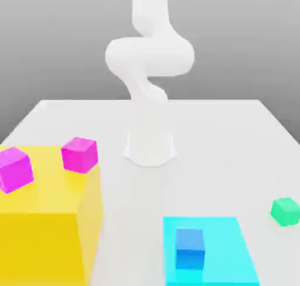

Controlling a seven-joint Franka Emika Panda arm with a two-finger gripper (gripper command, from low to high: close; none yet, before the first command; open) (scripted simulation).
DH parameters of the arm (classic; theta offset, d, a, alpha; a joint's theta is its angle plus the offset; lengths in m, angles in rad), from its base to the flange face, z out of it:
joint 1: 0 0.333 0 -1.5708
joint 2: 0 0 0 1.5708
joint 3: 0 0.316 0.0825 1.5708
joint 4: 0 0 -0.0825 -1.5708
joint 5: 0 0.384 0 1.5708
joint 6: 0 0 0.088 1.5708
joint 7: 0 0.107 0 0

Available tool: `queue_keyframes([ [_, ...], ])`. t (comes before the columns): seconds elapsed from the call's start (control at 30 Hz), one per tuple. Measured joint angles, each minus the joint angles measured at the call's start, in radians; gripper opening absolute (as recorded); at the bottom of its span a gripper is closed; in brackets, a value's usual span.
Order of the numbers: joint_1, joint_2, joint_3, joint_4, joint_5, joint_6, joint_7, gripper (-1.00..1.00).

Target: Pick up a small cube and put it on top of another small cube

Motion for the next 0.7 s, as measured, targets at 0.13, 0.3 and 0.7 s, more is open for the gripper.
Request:
queue_keyframes([
  [0.13,0.023,0.147,0.092,-0.036,0.008,0.067,0.077,0.00],
  [0.3,0.054,0.324,0.208,-0.079,-0.005,0.148,0.188,0.00],
  [0.7,0.216,0.773,0.410,-0.180,-0.191,0.335,0.562,0.00],
])
